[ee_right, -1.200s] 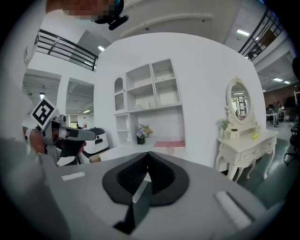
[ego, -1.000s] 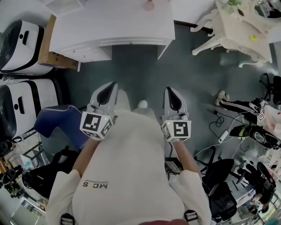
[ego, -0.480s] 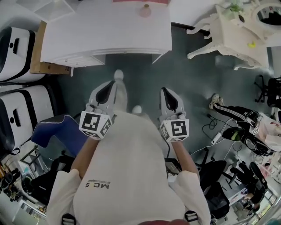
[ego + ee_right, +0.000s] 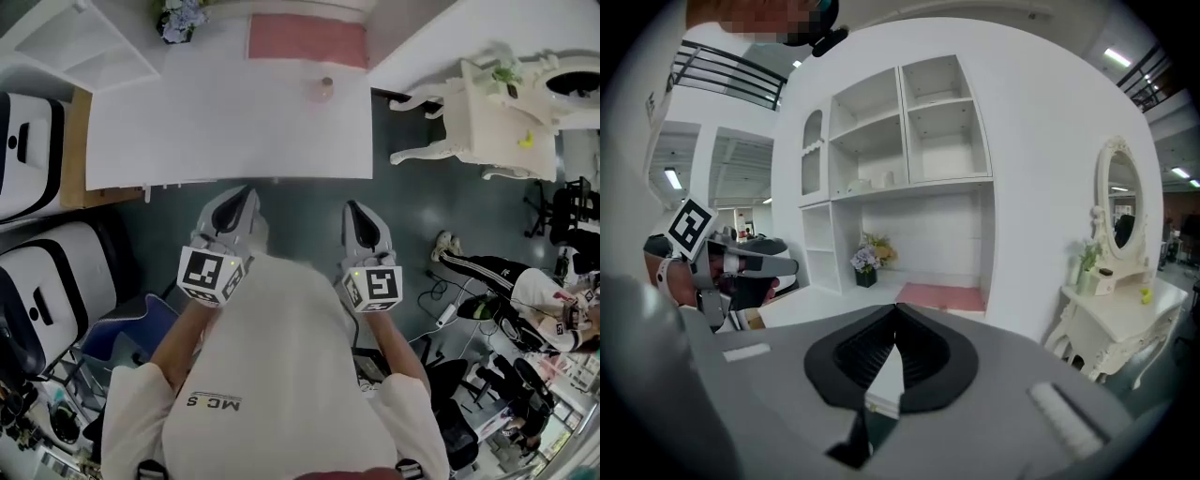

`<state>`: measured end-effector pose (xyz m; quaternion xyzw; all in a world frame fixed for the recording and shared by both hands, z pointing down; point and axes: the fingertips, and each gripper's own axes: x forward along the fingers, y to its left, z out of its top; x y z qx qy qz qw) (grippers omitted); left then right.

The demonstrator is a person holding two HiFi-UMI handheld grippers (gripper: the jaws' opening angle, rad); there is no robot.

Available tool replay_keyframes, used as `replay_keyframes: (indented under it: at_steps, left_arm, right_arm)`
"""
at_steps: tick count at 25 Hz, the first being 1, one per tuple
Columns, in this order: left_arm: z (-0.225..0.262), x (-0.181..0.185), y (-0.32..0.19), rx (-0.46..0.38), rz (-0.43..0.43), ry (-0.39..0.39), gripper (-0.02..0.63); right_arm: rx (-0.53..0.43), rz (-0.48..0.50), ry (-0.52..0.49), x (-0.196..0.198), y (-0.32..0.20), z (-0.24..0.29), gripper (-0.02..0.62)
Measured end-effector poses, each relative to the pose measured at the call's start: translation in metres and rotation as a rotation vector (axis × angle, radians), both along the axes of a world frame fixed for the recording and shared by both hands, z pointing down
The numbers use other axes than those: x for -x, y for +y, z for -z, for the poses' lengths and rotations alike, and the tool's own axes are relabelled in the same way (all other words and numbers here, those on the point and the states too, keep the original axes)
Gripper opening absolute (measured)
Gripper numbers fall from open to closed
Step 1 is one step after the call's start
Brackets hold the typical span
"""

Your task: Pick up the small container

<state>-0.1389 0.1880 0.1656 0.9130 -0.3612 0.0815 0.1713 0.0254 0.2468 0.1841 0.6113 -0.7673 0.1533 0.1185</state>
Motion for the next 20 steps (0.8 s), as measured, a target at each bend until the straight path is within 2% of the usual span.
replay_keyframes:
  at_steps: [3,5,8,12,17,20]
  left_arm:
    - [0.002,0.011,-0.049,0.002,-0.024,-0.004,-0.002]
    - [-0.002,0.014,-0.076,0.013,-0.033,-0.004,-0.002]
    - [-0.002,0.012,-0.106,0.006,-0.045,-0.006,-0.002]
    - [-0.008,-0.006,-0.135,0.007,-0.039,-0.027,-0.002]
    - [-0.035,-0.026,-0.152,0.049,-0.016,-0.056,-0.002]
    - [-0.061,-0.055,-0.169,0.067,-0.004,-0.085,-0.002]
  right_arm:
    - [-0.008,-0.047,0.020,0.003,-0.052,0.004,-0.002]
    - [-0.015,-0.062,0.022,0.004,-0.078,0.001,0.032]
    - [-0.025,-0.020,0.032,0.008,-0.110,-0.004,0.054]
    - [-0.048,0.022,0.034,-0.008,-0.152,-0.010,0.070]
    - [-0.086,0.038,0.030,-0.028,-0.194,-0.028,0.071]
    - [-0.098,0.045,0.005,-0.052,-0.221,-0.048,0.077]
